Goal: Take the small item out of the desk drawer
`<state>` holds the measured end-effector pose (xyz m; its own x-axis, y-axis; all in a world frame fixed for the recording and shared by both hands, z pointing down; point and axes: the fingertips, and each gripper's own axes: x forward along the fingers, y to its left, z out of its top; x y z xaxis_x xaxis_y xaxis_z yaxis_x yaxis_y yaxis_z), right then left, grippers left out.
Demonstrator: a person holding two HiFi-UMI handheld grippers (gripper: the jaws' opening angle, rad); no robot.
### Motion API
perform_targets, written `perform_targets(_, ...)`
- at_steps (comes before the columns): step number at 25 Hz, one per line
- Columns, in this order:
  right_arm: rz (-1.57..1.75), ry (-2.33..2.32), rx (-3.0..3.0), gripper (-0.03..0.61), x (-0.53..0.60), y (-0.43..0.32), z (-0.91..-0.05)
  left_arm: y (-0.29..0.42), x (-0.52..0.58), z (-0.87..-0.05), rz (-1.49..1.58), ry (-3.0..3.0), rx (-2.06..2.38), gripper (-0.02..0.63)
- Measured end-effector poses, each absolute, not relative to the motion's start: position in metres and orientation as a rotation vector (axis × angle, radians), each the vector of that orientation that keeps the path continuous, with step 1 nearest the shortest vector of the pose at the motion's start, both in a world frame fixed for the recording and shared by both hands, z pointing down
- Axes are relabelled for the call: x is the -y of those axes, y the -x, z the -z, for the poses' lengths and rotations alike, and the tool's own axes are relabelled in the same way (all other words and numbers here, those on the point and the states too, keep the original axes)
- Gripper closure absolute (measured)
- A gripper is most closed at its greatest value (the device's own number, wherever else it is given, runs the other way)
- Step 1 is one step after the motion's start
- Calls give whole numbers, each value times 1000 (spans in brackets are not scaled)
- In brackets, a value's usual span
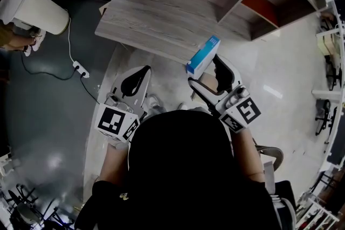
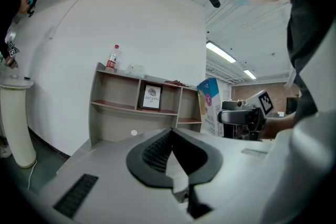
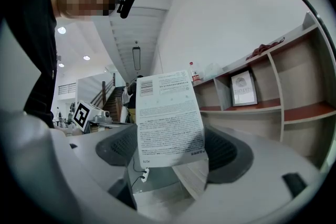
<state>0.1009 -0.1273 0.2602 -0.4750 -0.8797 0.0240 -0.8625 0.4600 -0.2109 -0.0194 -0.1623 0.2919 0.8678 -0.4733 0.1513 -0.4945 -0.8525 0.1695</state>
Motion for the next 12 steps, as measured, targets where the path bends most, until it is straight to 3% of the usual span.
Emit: perform_targets(12,313,1598,-2580,183,124,-112,-264,12,157,-293,-188,-2861,705,604)
